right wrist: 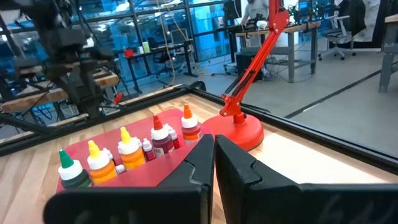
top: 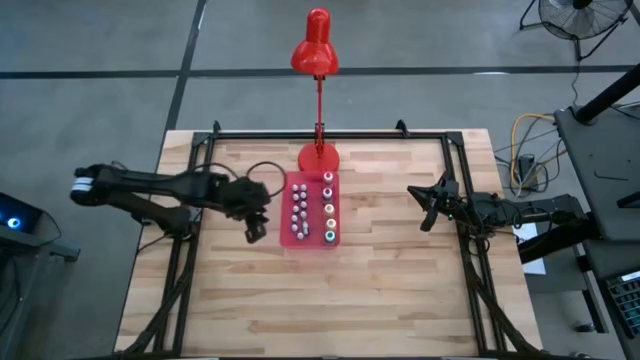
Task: Pick & Place food coloring
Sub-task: Return to Home Position
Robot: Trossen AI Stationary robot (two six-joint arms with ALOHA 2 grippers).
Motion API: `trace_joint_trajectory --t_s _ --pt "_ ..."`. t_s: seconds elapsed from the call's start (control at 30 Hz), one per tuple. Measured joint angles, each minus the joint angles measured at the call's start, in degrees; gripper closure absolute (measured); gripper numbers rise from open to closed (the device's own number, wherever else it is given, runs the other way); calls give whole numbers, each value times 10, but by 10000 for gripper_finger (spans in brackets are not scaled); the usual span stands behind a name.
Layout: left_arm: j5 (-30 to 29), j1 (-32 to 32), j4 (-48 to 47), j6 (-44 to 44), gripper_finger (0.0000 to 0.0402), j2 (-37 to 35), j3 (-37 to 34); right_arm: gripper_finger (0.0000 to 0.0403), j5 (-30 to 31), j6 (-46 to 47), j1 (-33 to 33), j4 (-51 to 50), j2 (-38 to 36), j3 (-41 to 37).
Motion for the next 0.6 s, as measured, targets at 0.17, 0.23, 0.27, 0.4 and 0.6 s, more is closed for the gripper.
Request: trace_joint_trajectory --t_s 0.17,0.23,0.27,0.4,0.6 --pt "0 13 60 31 280 -81 -110 394 0 0 0 0 0 0" --pt "0 21 90 32 280 -110 -153 394 0 0 0 0 0 0" --pt "0 24 105 29 280 -124 -175 394 0 0 0 0 0 0" --pt "2 36 173 18 280 -177 -255 394 0 0 0 0 0 0" --pt "5 45 277 38 280 -256 -368 394 0 0 0 0 0 0"
